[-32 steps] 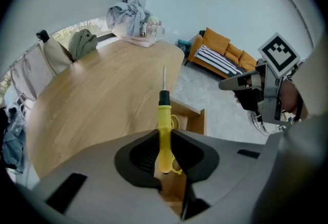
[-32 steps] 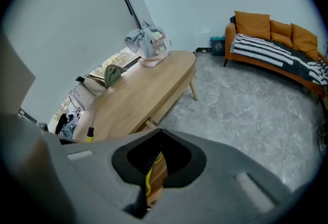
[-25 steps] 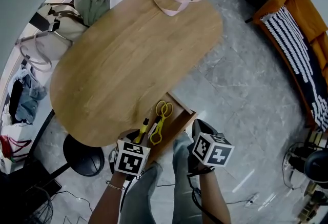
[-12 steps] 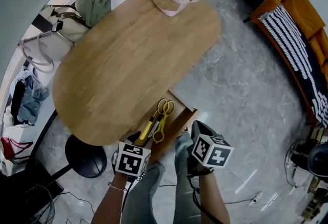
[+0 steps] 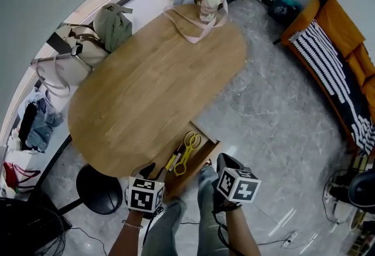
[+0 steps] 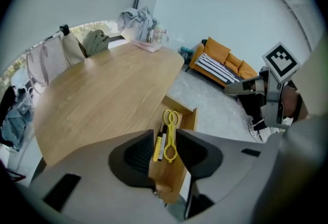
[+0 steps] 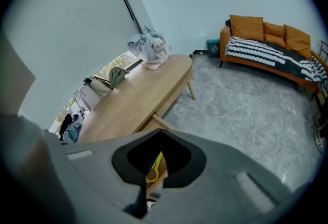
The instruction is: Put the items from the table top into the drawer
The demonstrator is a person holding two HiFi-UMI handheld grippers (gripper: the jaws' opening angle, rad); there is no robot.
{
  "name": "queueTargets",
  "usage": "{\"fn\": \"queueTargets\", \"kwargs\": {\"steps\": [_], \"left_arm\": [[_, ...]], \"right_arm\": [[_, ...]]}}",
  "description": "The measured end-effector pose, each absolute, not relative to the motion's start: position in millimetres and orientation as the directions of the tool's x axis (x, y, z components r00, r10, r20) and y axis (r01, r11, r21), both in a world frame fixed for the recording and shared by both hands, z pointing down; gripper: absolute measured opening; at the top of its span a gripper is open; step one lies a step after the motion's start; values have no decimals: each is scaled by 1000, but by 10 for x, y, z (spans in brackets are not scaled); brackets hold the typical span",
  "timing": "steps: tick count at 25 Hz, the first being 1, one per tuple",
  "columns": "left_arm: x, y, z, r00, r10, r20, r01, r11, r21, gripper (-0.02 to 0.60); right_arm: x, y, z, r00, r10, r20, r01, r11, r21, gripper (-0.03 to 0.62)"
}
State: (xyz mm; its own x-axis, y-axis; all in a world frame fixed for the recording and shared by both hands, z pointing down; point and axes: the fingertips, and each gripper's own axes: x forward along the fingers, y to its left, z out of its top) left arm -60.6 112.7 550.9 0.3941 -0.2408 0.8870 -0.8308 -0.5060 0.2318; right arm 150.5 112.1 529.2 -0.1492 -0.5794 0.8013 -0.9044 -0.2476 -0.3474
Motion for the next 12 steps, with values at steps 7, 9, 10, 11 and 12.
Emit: {"fn": "queueTargets", "kwargs": {"steps": [7,9,10,11,12], "left_arm": [[-857,841,4544,370,-449,813,-907,-363,212,48],[-946,785,4181,360,-505,784,-924,-311,223,28],[-983,766,3991,356,-530,770,-929,-293,228,25],[-1020,749,3803,352,-553,755,-932,-280,229,20],[-1059,734,3621,345,-577,740,-936,-271,225,16]], "right_arm": [[1563,1041,4550,-177,-595,784,-940,-133,-313,5],[1601,1038,4259,-172,-601,780,-954,-95,-283,5],[1620,1036,4103,-168,-607,777,-960,-77,-268,5],[1631,1028,3949,-167,-616,770,-964,-62,-258,5],[1633,1012,3800,-170,-625,762,-966,-47,-254,5]]}}
